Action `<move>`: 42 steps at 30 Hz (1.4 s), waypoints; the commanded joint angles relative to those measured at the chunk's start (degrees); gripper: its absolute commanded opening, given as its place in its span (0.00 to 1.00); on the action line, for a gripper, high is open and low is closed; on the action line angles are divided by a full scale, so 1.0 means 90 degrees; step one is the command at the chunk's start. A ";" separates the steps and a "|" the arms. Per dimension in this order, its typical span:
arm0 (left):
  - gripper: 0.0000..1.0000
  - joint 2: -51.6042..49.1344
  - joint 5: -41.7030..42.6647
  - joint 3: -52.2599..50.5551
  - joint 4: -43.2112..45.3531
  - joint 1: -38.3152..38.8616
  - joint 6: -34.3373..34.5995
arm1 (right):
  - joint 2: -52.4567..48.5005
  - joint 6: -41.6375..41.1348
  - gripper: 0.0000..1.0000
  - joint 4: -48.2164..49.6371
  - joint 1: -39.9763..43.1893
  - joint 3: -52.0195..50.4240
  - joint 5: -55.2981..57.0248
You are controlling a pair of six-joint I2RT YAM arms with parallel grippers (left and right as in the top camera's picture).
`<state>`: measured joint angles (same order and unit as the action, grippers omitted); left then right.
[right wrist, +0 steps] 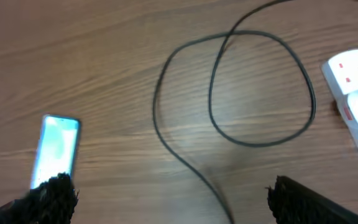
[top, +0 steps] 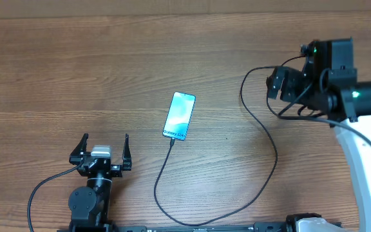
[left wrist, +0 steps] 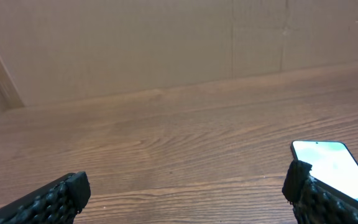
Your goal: Plug charger to phone and switch on socket
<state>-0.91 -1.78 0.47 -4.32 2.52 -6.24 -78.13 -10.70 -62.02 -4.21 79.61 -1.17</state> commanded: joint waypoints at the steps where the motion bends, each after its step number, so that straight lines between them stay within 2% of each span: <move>1: 1.00 0.0073 -0.0027 -0.0022 0.0005 -0.0034 -0.0119 | 0.0304 0.0182 1.00 0.0612 -0.0010 -0.1197 0.0117; 7: 1.00 0.0073 -0.0027 -0.0022 0.0005 -0.0034 -0.0119 | 0.0976 0.0180 1.00 0.2574 -0.0007 -0.3490 -0.0019; 10: 1.00 0.0073 -0.0027 -0.0022 0.0002 -0.0034 -0.0119 | 0.1156 0.0177 1.00 0.2965 -0.0007 -0.4262 -0.0270; 17: 0.99 0.0073 -0.0027 -0.0022 0.0005 -0.0034 -0.0119 | 0.1304 0.0175 1.00 0.2963 -0.0007 -0.4512 -0.0316; 29: 1.00 0.0073 -0.0027 -0.0022 0.0005 -0.0034 -0.0119 | 0.1209 0.0175 1.00 0.5780 0.0024 -0.5962 -0.0726; 35: 1.00 0.0073 -0.0027 -0.0022 0.0005 -0.0034 -0.0119 | 0.1209 0.0172 1.00 0.6394 0.0024 -0.6353 -0.0719; 42: 0.99 0.0073 -0.0027 -0.0022 0.0005 -0.0034 -0.0119 | 0.1209 -0.0177 1.00 0.7890 0.0022 -0.7373 -0.0724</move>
<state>-0.86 -1.78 0.47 -4.38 2.52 -6.26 -67.44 -10.37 5.54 -4.16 16.45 -7.29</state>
